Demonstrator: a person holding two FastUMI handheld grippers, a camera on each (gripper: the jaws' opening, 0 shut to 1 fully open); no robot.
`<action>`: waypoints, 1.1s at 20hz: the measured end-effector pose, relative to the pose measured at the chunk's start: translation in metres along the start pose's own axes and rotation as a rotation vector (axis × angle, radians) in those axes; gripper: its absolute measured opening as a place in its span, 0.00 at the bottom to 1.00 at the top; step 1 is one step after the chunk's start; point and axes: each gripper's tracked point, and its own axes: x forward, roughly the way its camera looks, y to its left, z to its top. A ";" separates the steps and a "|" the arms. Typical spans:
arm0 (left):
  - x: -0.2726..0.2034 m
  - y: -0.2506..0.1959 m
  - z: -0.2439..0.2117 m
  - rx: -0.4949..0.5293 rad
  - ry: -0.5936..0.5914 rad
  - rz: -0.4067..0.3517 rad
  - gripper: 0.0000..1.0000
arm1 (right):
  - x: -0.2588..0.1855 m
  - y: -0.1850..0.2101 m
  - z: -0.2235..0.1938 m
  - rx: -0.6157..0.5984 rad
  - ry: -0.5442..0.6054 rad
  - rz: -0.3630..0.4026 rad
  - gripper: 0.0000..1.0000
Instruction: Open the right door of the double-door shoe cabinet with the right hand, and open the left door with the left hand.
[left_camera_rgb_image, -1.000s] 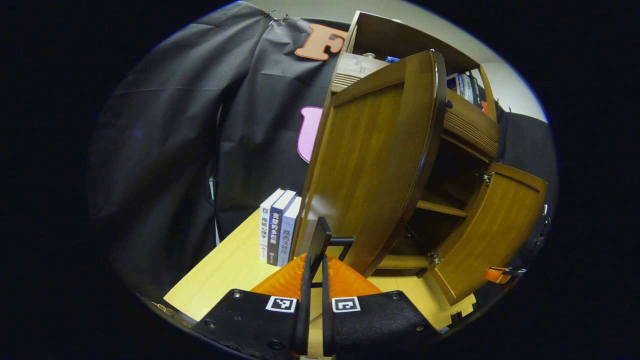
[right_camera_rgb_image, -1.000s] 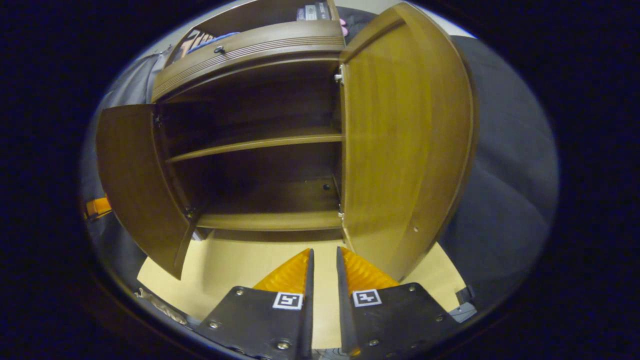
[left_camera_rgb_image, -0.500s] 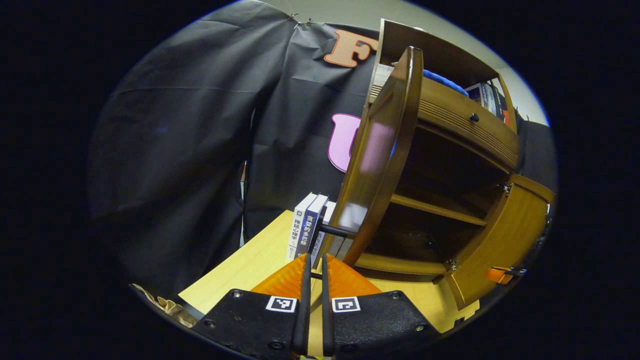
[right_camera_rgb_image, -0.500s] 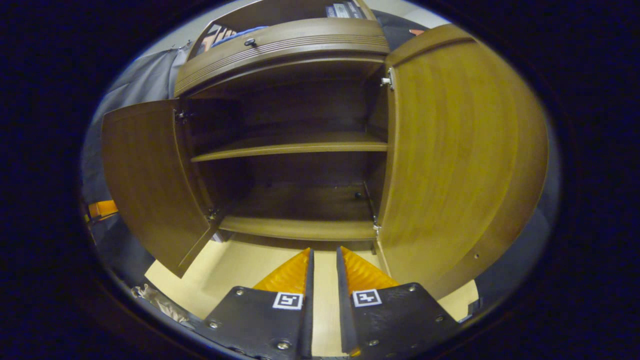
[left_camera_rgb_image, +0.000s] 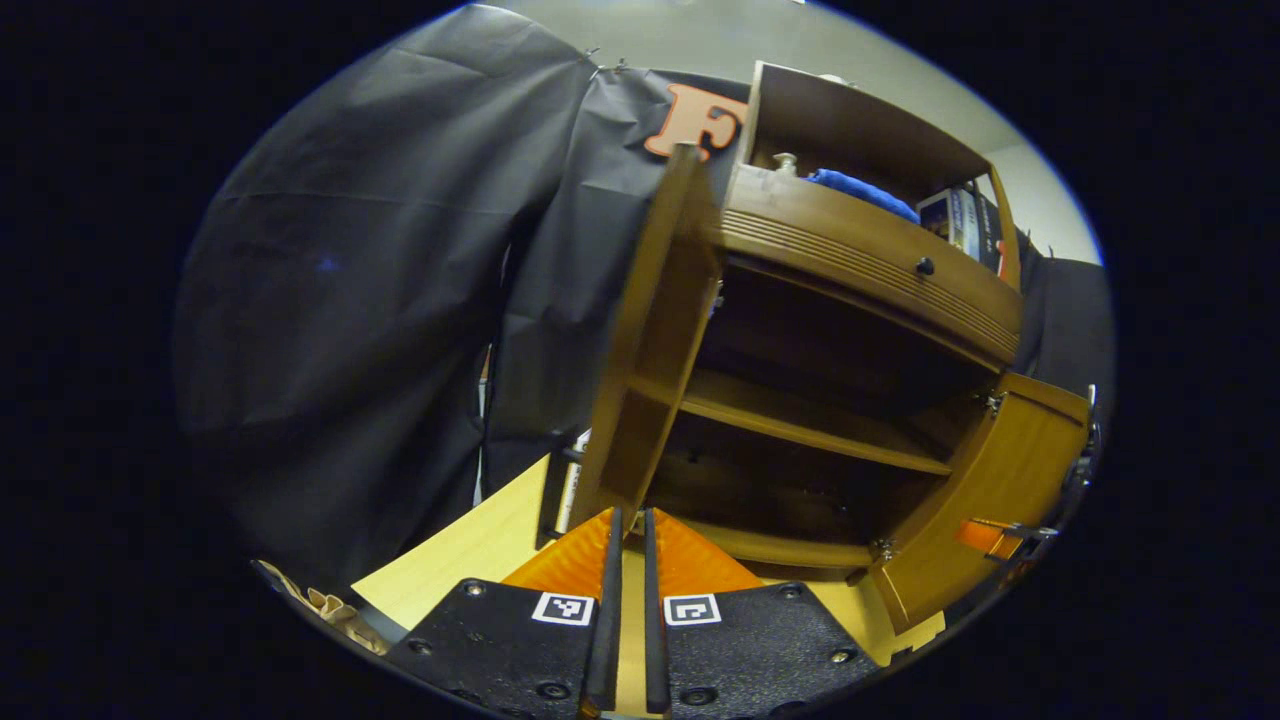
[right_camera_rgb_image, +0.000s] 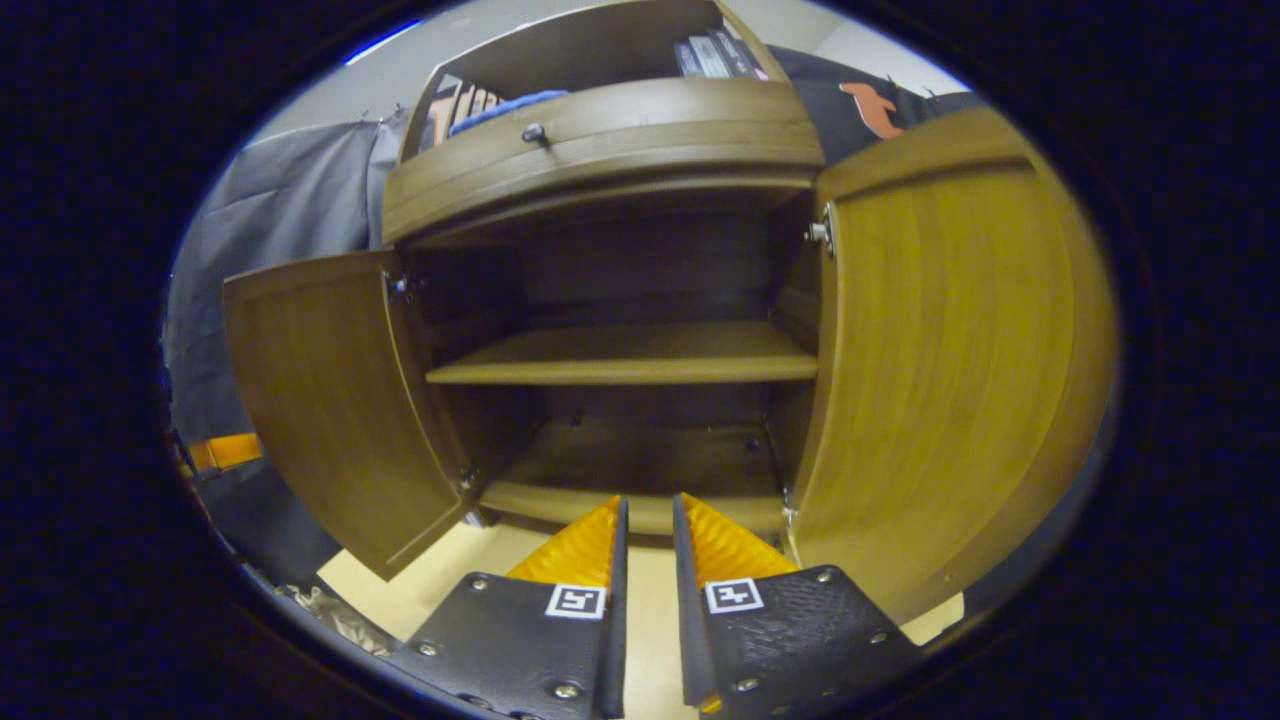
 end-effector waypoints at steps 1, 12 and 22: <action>0.000 -0.011 0.009 0.016 -0.016 -0.021 0.12 | -0.003 0.004 0.015 0.001 -0.036 0.005 0.22; 0.006 -0.181 0.119 0.137 -0.293 -0.353 0.11 | -0.060 0.050 0.146 -0.156 -0.343 0.013 0.22; -0.006 -0.267 0.123 0.200 -0.354 -0.481 0.11 | -0.094 0.049 0.163 -0.138 -0.399 -0.101 0.11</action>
